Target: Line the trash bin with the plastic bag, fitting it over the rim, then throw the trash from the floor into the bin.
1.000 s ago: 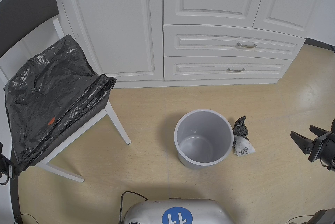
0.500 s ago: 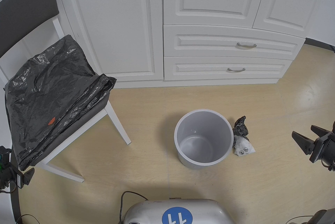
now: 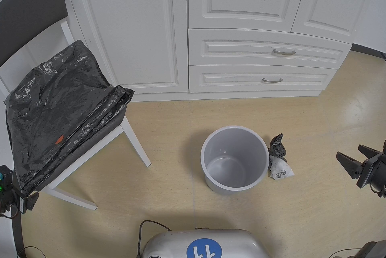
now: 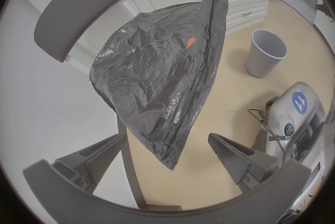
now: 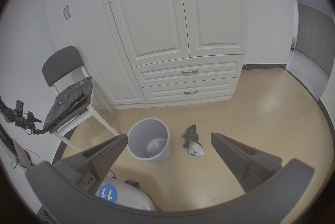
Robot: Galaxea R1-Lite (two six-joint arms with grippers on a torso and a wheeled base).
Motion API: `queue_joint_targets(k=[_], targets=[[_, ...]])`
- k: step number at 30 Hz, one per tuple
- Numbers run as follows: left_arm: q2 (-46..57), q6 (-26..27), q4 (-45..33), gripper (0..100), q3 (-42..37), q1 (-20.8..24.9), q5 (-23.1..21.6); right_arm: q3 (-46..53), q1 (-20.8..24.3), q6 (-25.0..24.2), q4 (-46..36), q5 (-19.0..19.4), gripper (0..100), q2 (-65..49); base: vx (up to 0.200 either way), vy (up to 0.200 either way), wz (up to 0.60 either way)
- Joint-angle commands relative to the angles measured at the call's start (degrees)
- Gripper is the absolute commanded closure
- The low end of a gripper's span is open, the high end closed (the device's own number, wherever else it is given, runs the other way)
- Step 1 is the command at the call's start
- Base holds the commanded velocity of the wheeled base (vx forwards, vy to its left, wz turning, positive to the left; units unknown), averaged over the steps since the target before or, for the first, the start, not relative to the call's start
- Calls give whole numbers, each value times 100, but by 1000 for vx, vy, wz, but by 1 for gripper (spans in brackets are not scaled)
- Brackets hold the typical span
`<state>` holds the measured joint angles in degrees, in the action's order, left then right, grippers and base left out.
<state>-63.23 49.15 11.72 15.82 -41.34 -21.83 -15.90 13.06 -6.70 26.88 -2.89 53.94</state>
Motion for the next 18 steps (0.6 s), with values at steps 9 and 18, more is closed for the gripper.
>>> queue_joint_targets(k=[9, 18], targets=[[-444, -160, 6, 0, 747, 12, 30, -28, 4, -6, 37, -1, 0, -15, 0, 0, 0], [-339, -459, -47, 0, 808, 12, 21, -28, 4, -6, 28, -10, 0, -138, 0, 0, 0]])
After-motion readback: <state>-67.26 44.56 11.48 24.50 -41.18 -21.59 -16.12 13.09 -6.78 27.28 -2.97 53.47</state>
